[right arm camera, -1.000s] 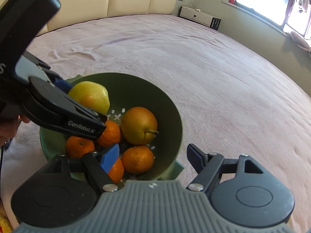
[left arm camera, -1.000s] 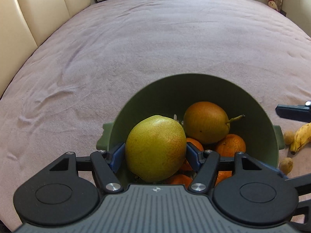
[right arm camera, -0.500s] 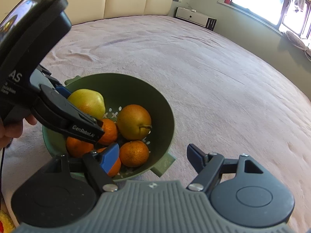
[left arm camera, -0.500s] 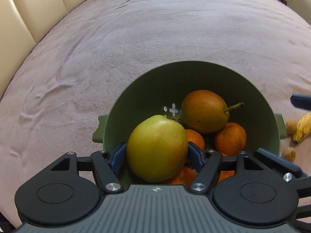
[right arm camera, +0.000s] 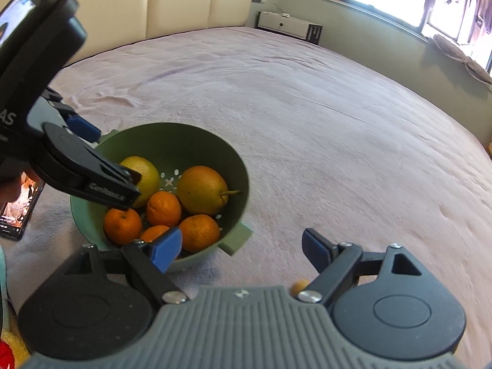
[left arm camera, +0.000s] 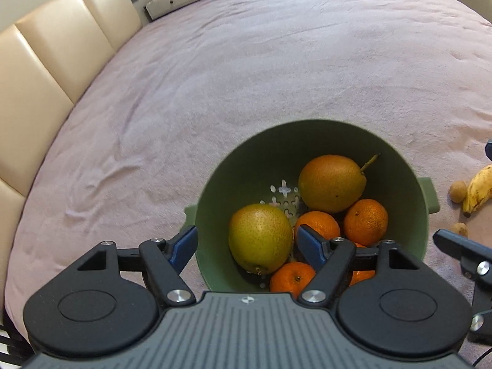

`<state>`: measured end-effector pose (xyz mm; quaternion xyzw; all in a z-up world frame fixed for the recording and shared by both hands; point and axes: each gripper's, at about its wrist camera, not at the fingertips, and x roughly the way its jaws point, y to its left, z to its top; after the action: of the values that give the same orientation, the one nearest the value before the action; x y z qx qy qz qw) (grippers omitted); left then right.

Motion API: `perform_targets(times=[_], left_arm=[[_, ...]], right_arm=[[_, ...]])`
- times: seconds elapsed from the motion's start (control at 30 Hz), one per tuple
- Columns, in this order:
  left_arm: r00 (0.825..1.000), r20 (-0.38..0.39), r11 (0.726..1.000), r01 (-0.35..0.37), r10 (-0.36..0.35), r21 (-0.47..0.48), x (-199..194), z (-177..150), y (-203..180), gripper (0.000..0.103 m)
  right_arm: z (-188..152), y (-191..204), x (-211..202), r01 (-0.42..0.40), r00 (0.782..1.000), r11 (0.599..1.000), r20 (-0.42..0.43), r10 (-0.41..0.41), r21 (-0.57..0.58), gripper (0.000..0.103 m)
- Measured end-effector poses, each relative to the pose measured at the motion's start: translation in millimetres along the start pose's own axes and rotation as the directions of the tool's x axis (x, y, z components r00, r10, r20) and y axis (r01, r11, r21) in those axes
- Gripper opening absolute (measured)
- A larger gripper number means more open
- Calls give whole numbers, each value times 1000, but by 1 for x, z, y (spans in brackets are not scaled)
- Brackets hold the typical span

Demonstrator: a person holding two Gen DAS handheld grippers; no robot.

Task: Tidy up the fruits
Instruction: 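Move both open tools back toward the banana and the loose mandarin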

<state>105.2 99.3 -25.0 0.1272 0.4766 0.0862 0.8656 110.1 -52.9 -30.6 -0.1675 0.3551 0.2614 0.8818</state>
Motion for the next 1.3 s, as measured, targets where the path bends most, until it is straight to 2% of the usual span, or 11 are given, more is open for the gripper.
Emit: perform_targets(times=[0.13, 0.23, 0.33, 0.4, 0.47, 0.6, 0.67, 0.87, 1.0, 1.2, 1.3], left_arm=[[999, 53, 1000, 1, -2, 6, -17, 1, -4, 86], [991, 134, 1000, 27, -27, 2, -35, 1, -9, 86], [971, 220, 996, 94, -93, 5, -57, 1, -15, 86], [954, 263, 989, 148, -145, 9, -69, 0, -23, 86], [935, 291, 978, 206, -201, 12, -78, -2, -31, 86], [900, 284, 942, 332, -331, 44, -82, -7, -52, 86], [888, 268, 927, 367, -373, 74, -83, -13, -67, 86], [878, 234, 907, 390, -418, 160, -84, -30, -103, 86], [862, 213, 887, 432, -459, 165, -79, -37, -112, 85], [857, 188, 876, 453, -480, 167, -71, -41, -120, 83], [842, 171, 857, 488, -512, 166, -65, -41, -125, 81]], right_arm=[[-6, -9, -12, 18, 1000, 999, -1, -18, 43, 83], [-11, -15, -21, 41, 999, 996, -9, -41, 81, 83], [-16, -23, -34, 73, 997, 990, -14, -71, 121, 83], [-21, -27, -42, 103, 995, 984, -23, -101, 146, 90], [-26, -32, -52, 131, 991, 977, -26, -128, 171, 91], [-41, -42, -70, 179, 984, 958, -48, -173, 224, 91], [-50, -48, -78, 205, 979, 947, -63, -195, 249, 91], [-81, -64, -89, 278, 960, 912, -125, -252, 301, 91], [-98, -72, -89, 315, 947, 897, -155, -280, 310, 91], [-121, -90, -85, 342, 937, 873, -190, -292, 348, 90], [-129, -101, -85, 353, 934, 855, -205, -294, 381, 87]])
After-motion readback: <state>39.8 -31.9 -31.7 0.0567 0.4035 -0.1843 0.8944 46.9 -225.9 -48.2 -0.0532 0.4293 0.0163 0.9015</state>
